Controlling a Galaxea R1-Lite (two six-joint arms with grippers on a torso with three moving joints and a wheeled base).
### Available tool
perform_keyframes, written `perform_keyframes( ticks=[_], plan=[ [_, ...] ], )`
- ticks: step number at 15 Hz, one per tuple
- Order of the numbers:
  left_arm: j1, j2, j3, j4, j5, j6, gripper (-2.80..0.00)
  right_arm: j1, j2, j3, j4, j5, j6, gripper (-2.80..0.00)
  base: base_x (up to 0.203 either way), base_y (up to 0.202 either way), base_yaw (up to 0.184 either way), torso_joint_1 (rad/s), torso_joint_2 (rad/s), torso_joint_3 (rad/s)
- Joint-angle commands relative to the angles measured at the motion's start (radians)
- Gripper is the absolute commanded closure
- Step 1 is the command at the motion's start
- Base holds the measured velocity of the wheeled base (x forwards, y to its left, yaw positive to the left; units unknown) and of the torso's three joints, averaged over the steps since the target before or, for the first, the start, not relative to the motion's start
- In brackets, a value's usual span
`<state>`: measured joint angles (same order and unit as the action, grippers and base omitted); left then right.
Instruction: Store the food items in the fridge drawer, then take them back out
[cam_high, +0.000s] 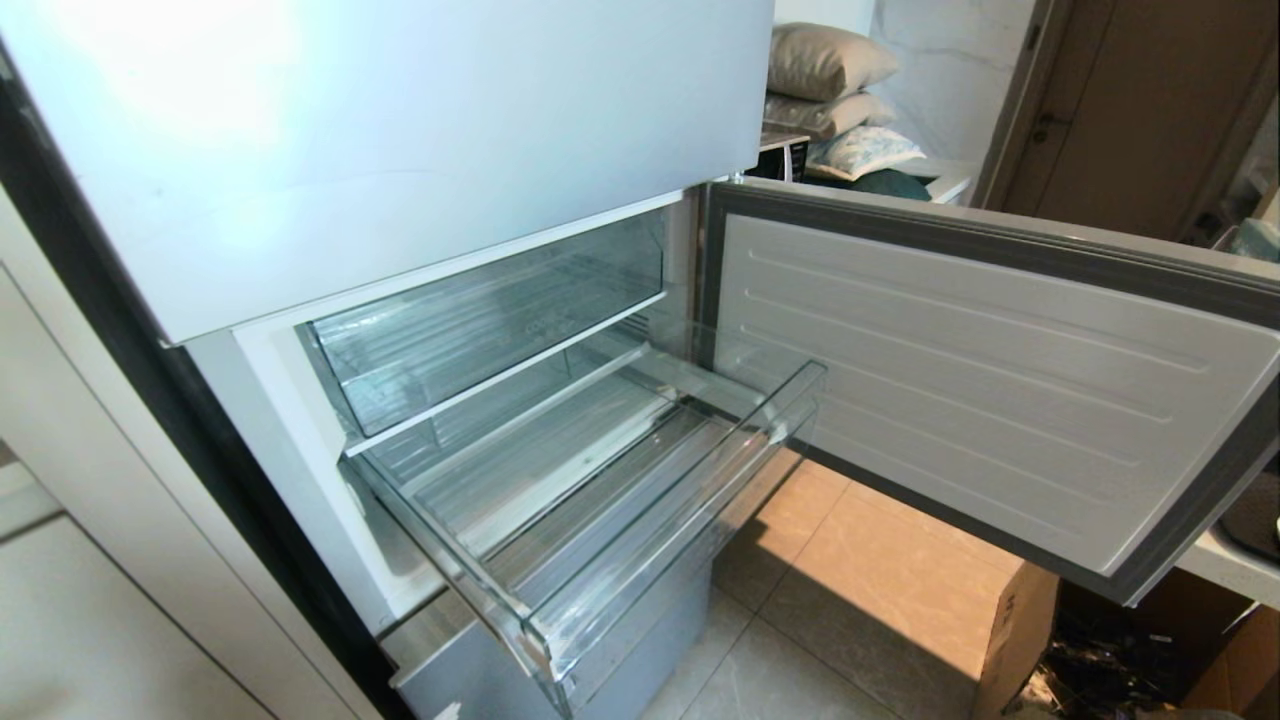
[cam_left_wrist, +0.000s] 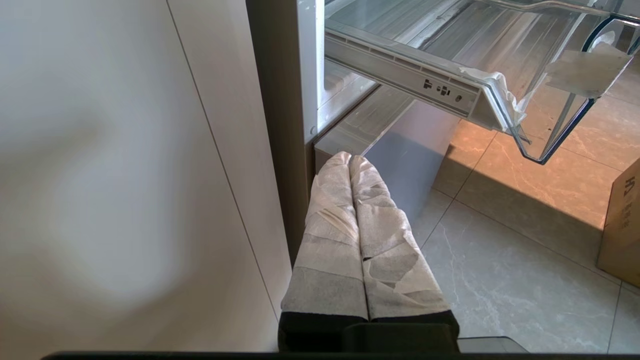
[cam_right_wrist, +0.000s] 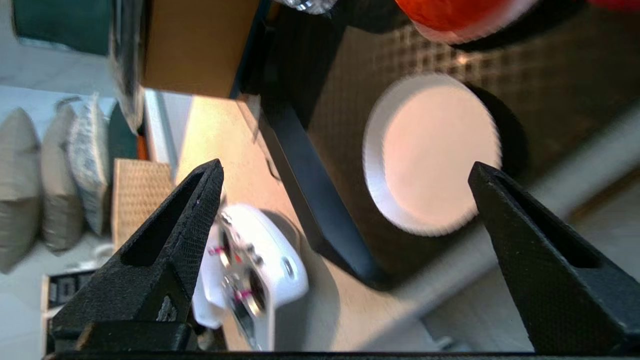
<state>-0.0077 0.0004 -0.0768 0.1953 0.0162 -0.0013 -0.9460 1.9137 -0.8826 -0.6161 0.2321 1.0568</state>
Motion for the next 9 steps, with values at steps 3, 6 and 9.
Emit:
perform_keyframes(
  ticks=[3,6,9],
  plan=[
    [0.000,0.000,0.000,0.001,0.001,0.000,0.00,-0.055,-0.235,0.161,0.105,0.001,-0.191,-2.80,0.000,0.000,0.000,0.000,0.00,0.000],
    [0.000,0.000,0.000,0.001,0.001,0.000,0.00,-0.091,-0.371,0.230,0.116,0.037,-0.304,-2.80,0.000,0.000,0.000,0.000,0.00,0.000],
    [0.000,0.000,0.000,0.001,0.001,0.000,0.00,-0.173,-0.394,0.244,0.153,-0.025,-0.457,-2.80,0.000,0.000,0.000,0.000,0.00,0.000]
  ],
)
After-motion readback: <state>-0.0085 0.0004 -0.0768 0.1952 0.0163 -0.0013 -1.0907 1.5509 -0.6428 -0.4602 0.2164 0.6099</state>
